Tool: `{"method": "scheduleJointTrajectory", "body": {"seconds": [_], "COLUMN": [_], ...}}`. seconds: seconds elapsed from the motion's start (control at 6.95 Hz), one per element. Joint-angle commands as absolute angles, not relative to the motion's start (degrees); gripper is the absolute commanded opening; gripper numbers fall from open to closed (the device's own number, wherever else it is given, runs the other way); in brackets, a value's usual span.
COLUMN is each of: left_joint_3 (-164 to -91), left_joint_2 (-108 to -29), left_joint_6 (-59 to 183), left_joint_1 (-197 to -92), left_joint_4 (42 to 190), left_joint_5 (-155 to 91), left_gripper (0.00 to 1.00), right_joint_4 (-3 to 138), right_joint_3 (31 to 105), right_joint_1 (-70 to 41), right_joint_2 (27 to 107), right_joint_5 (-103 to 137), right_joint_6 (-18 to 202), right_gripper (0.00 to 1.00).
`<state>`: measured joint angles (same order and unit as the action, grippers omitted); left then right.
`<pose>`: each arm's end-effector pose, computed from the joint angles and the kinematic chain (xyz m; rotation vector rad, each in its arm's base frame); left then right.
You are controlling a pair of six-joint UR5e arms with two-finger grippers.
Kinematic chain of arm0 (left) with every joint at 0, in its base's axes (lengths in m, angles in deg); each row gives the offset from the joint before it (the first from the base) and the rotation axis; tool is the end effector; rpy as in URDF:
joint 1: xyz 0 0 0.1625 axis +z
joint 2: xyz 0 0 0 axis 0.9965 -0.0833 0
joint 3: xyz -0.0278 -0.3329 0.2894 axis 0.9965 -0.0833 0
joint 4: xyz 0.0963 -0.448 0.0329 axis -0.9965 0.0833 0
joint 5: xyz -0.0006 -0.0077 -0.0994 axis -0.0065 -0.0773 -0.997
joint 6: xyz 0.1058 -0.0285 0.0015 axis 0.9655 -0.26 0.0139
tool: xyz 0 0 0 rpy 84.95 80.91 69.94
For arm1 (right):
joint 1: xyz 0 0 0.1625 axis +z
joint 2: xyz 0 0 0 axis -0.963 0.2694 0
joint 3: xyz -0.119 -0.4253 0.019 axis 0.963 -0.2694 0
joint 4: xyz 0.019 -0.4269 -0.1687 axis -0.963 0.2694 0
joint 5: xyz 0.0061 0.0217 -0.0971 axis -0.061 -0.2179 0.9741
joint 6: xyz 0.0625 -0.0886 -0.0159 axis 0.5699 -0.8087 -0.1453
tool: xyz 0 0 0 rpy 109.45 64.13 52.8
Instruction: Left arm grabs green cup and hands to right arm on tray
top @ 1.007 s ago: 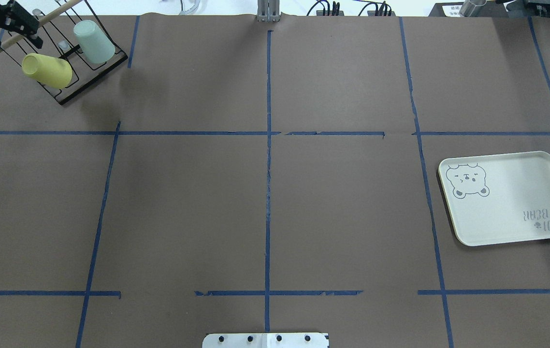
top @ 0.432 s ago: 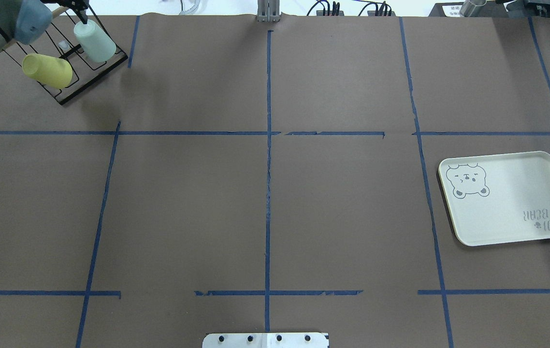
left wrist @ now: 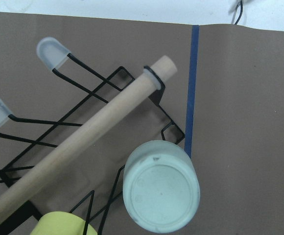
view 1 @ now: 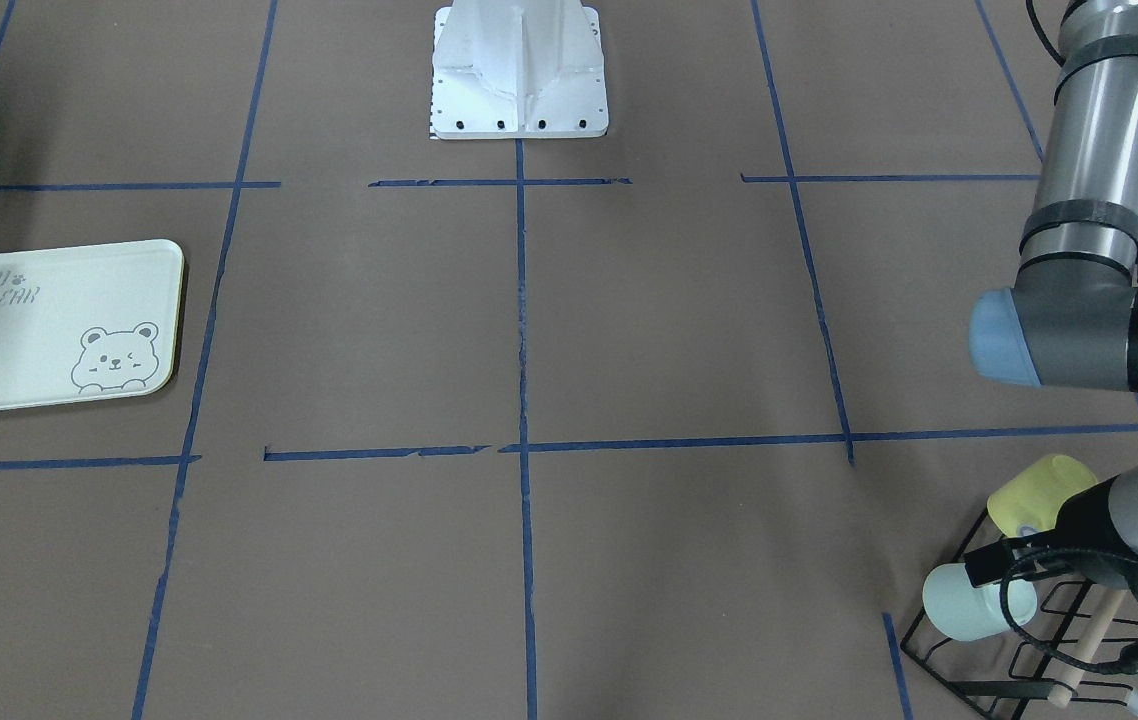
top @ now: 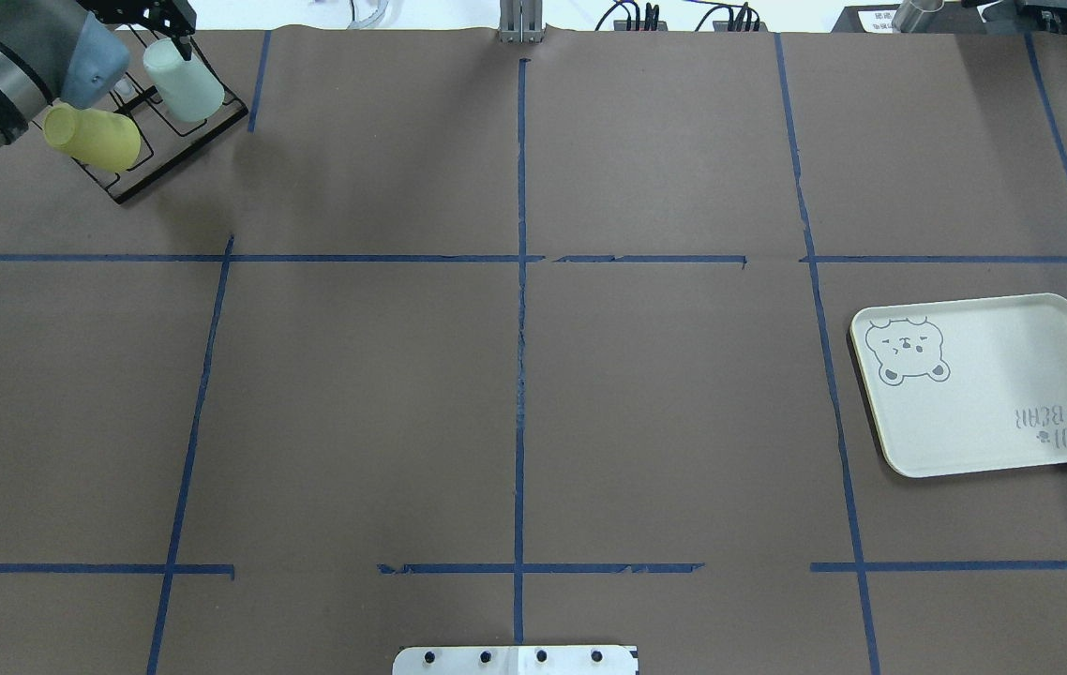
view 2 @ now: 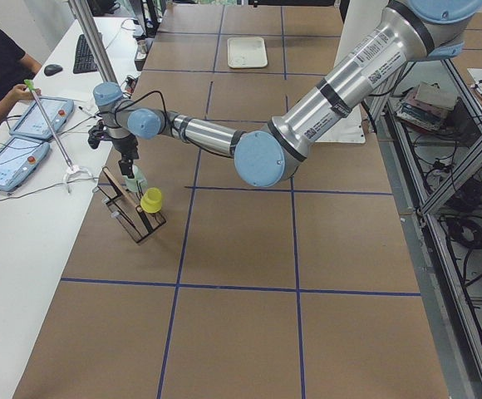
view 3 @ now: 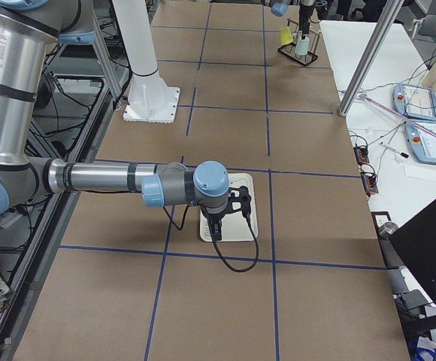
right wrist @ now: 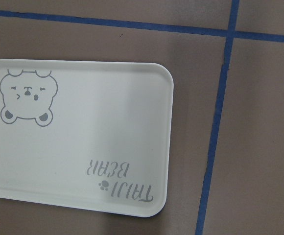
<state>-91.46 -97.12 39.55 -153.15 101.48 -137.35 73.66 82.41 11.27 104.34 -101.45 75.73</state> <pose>0.2698 -0.8447 0.3984 0.0453 0.7567 -0.1100 0.0157 -0.4220 0.6357 0.0862 -0.9003 -0.1261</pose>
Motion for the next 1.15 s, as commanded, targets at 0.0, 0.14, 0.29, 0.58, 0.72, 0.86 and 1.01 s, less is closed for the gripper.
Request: {"method": "scheduleJointTrajectory", "body": {"seconds": [0.0,0.14,0.29,0.58,0.72,0.86,1.01], "left_joint_3": [-88.66,-86.47,-86.19,-86.27,-86.19,-86.27,-86.45], "left_joint_2": [-98.4,-98.49,-98.49,-98.67,-98.67,-98.58,-98.75], "left_joint_6": [38.6,38.51,38.51,36.49,36.57,36.66,36.75], "left_joint_1": [-152.73,-152.64,-152.03,-150.97,-150.97,-150.97,-151.05], "left_joint_4": [104.06,107.03,107.24,107.5,107.5,107.5,107.33], "left_joint_5": [-136.19,-136.19,-136.19,-136.1,-136.1,-135.93,-134.88], "left_gripper": [1.0,1.0,1.0,0.97,0.9,0.74,0.39], "right_joint_4": [73.66,73.66,73.66,73.66,73.58,73.66,73.66], "right_joint_3": [82.12,81.85,81.85,81.85,81.85,81.85,81.85], "right_joint_1": [11.24,11.15,11.15,11.06,11.06,11.06,11.06], "right_joint_2": [104.41,104.41,104.41,104.32,104.32,104.32,104.32], "right_joint_5": [-101.57,-101.57,-101.57,-101.57,-101.65,-101.66,-101.66], "right_joint_6": [75.71,75.62,75.62,75.7,75.7,75.7,75.7], "right_gripper": [1.0,1.0,1.0,1.0,1.0,1.0,1.0]}}
